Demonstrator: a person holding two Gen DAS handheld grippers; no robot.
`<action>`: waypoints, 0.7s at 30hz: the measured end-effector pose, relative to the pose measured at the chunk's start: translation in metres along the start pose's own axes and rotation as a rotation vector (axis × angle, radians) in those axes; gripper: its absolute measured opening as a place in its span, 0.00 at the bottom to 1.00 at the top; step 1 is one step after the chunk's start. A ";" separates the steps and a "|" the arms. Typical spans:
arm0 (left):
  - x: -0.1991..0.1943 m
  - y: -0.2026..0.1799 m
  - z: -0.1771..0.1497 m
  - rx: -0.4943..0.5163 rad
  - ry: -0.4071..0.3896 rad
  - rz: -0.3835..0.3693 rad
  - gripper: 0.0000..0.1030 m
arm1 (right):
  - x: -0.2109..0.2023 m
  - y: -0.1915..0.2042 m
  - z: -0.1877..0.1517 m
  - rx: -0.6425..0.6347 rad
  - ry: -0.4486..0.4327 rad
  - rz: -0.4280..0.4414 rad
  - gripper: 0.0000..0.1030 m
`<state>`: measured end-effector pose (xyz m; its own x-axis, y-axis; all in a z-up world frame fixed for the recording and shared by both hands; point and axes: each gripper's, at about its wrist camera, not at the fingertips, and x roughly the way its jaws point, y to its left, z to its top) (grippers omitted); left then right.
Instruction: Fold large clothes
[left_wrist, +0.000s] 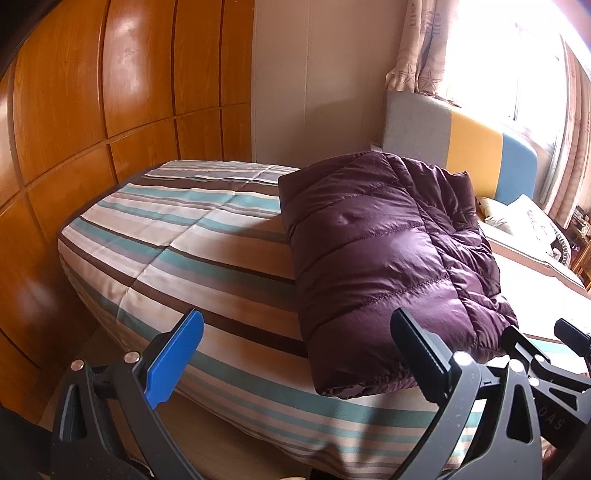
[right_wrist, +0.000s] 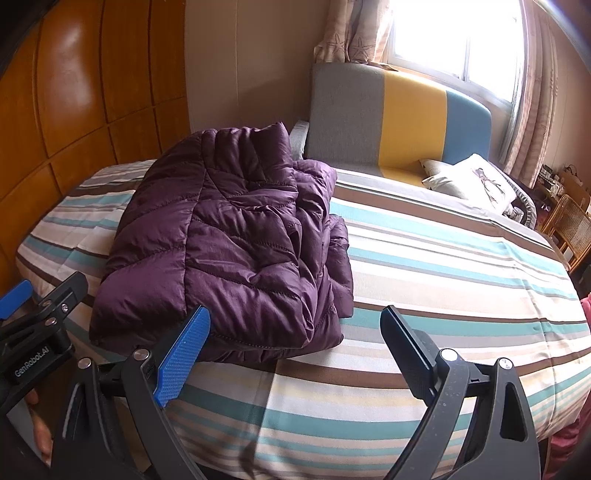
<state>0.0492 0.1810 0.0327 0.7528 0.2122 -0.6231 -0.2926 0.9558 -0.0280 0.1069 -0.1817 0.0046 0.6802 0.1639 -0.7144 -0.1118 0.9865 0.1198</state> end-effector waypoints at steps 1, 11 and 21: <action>0.000 0.000 0.000 -0.001 0.004 -0.002 0.98 | 0.000 0.000 0.001 0.000 -0.003 -0.001 0.90; -0.001 0.000 -0.002 -0.025 0.024 -0.026 0.98 | -0.007 -0.001 -0.001 -0.017 -0.023 -0.007 0.90; -0.007 -0.002 -0.001 -0.017 0.003 -0.029 0.98 | -0.007 0.001 0.000 -0.021 -0.029 -0.002 0.90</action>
<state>0.0445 0.1774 0.0365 0.7595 0.1841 -0.6239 -0.2807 0.9580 -0.0590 0.1022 -0.1817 0.0094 0.7010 0.1621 -0.6945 -0.1253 0.9867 0.1038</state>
